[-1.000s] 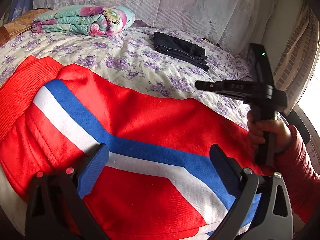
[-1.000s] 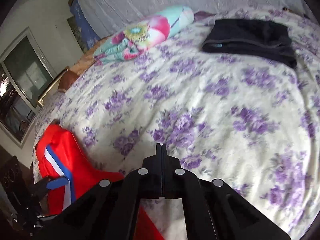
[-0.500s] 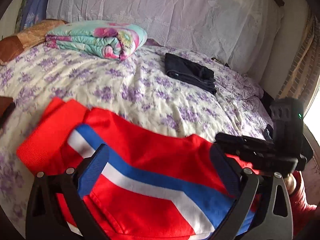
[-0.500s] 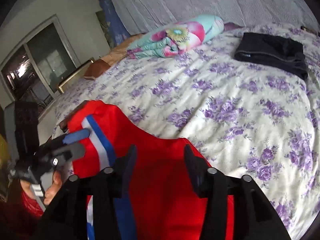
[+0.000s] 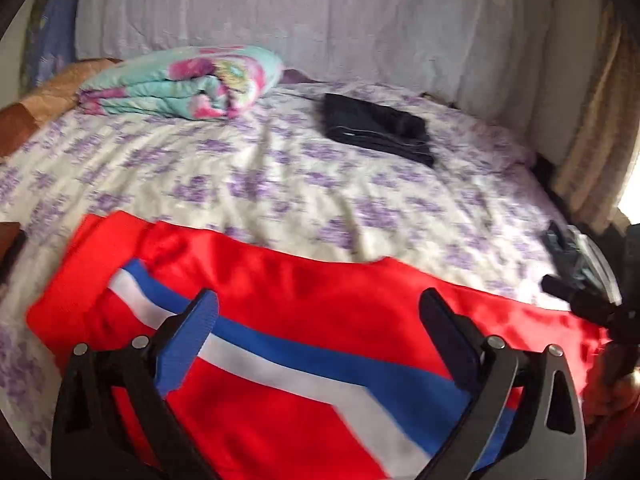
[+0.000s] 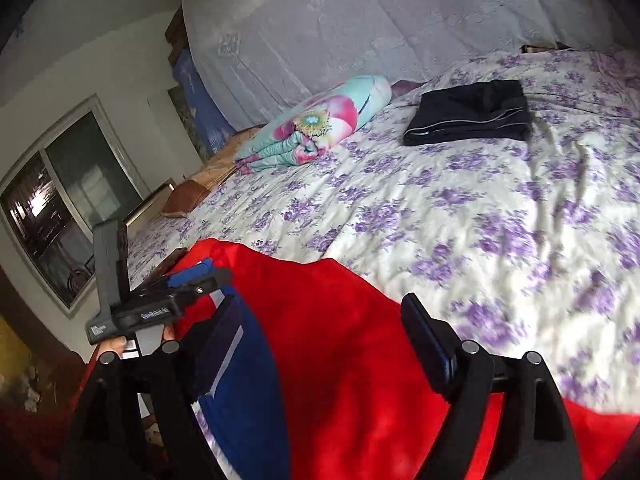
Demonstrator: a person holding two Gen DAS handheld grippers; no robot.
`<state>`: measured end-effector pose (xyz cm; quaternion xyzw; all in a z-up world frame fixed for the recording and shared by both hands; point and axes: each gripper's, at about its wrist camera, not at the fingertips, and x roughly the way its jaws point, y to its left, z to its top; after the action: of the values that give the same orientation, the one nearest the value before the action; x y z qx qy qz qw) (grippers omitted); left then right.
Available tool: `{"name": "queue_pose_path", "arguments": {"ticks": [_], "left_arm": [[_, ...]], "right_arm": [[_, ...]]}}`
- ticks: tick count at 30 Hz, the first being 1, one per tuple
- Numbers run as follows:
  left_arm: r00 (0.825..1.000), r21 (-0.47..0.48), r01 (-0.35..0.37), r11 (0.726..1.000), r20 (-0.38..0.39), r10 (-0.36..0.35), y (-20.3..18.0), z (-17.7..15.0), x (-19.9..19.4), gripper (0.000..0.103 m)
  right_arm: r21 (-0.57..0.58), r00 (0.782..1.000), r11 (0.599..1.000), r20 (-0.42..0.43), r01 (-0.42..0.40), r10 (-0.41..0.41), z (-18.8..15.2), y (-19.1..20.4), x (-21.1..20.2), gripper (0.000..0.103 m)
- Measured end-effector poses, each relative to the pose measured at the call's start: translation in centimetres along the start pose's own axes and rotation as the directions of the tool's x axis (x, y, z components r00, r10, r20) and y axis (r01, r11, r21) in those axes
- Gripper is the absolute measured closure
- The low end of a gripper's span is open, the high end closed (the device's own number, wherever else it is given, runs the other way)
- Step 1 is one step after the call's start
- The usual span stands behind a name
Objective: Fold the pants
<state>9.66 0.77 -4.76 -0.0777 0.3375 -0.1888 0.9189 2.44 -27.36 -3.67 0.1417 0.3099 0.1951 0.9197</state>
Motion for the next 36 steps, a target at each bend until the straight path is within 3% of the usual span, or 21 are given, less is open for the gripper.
{"name": "queue_pose_path", "arguments": {"ticks": [2, 3, 5, 6, 7, 8, 11, 14, 16, 18, 21, 23, 26, 28, 29, 30, 32, 34, 36], "left_arm": [[0.995, 0.091, 0.087, 0.992, -0.055, -0.083, -3.0, -0.9, 0.7, 0.005], [0.991, 0.155, 0.097, 0.983, -0.101, -0.082, -4.6, -1.6, 1.9, 0.005], [0.977, 0.259, 0.065, 0.964, -0.213, -0.008, -6.4, -4.1, 5.9, 0.005], [0.97, 0.288, 0.033, 0.957, -0.242, 0.039, -7.0, -4.5, 6.9, 0.004], [0.978, 0.301, 0.025, 0.953, -0.204, 0.039, -7.4, -3.9, 6.3, 0.004], [0.983, 0.286, 0.027, 0.958, -0.182, 0.026, -7.5, -3.6, 5.9, 0.004], [0.98, 0.18, 0.01, 0.984, -0.195, 0.026, -6.3, -3.7, 5.7, 0.005], [0.986, 0.127, 0.124, 0.984, -0.125, -0.108, -6.1, -3.6, 3.8, 0.005], [0.988, 0.149, 0.112, 0.983, -0.118, -0.094, -6.5, -4.3, 3.9, 0.005], [0.982, 0.173, 0.072, 0.982, -0.184, -0.039, -6.9, -4.5, 5.5, 0.005], [0.983, 0.162, 0.084, 0.983, -0.178, -0.055, -6.7, -4.4, 5.4, 0.005], [0.982, 0.139, 0.108, 0.984, -0.168, -0.084, -6.1, -4.4, 5.2, 0.005], [0.979, 0.096, 0.154, 0.983, -0.152, -0.138, -5.1, -4.3, 4.6, 0.005], [0.982, 0.049, 0.162, 0.986, -0.111, -0.155, -3.9, -4.1, 3.5, 0.005], [0.986, 0.026, 0.146, 0.989, -0.08, -0.143, -3.0, -3.9, 2.7, 0.005], [0.991, 0.013, 0.125, 0.992, -0.046, -0.124, -2.0, -3.6, 1.7, 0.005], [0.998, -0.008, 0.046, 0.999, 0.04, -0.045, 0.8, -2.8, -0.6, 0.005], [0.991, -0.069, -0.048, 0.996, 0.119, 0.056, 4.3, -2.1, -2.7, 0.005], [0.984, -0.165, -0.066, 0.984, 0.152, 0.091, 8.2, -1.7, -3.9, 0.005]], "right_arm": [[0.044, 0.999, 0.998, -0.014, 0.042, -0.042, -1.8, -1.6, -1.9, 0.008], [0.079, 0.997, 0.995, -0.043, 0.063, -0.06, -2.9, -2.8, -2.0, 0.005], [0.175, 0.984, 0.975, -0.133, 0.14, -0.118, -5.2, -5.9, -1.1, 0.008], [0.18, 0.988, 0.974, -0.091, 0.138, -0.123, -5.7, -6.3, -1.6, 0.016], [0.184, 0.987, 0.97, -0.065, 0.156, -0.146, -5.9, -6.0, -2.4, 0.015], [0.205, 0.987, 0.965, -0.055, 0.161, -0.153, -5.8, -5.7, -3.4, 0.015], [0.226, 0.997, 0.973, 0.047, 0.055, -0.067, -5.8, -4.8, -8.0, 0.015], [0.25, 0.986, 0.956, 0.011, 0.156, -0.163, -6.9, -5.3, -11.9, 0.015], [0.32, 0.972, 0.919, -0.024, 0.229, -0.234, -8.8, -6.4, -14.1, 0.015], [0.392, 0.963, 0.882, -0.037, 0.26, -0.268, -10.8, -7.6, -15.7, 0.015], [0.494, 0.948, 0.821, -0.025, 0.286, -0.316, -13.0, -9.7, -16.5, 0.015], [0.57, 0.956, 0.787, 0.012, 0.234, -0.293, -13.8, -11.7, -15.8, 0.015], [0.588, 0.947, 0.784, 0.089, 0.201, -0.31, -12.9, -12.8, -15.2, 0.016], [0.589, 0.935, 0.78, 0.11, 0.212, -0.337, -12.3, -13.8, -14.6, 0.032], [0.607, 0.928, 0.762, 0.103, 0.227, -0.358, -12.4, -14.4, -14.4, 0.062], [0.64, 0.928, 0.741, 0.117, 0.202, -0.354, -12.8, -15.2, -14.3, 0.076], [0.676, 0.925, 0.724, 0.172, 0.14, -0.339, -13.2, -15.7, -14.8, 0.079], [0.624, 0.898, 0.756, 0.195, 0.197, -0.395, -12.2, -13.9, -15.1, 0.08], [0.526, 0.866, 0.803, 0.223, 0.279, -0.447, -10.1, -11.0, -14.8, 0.08]]}}
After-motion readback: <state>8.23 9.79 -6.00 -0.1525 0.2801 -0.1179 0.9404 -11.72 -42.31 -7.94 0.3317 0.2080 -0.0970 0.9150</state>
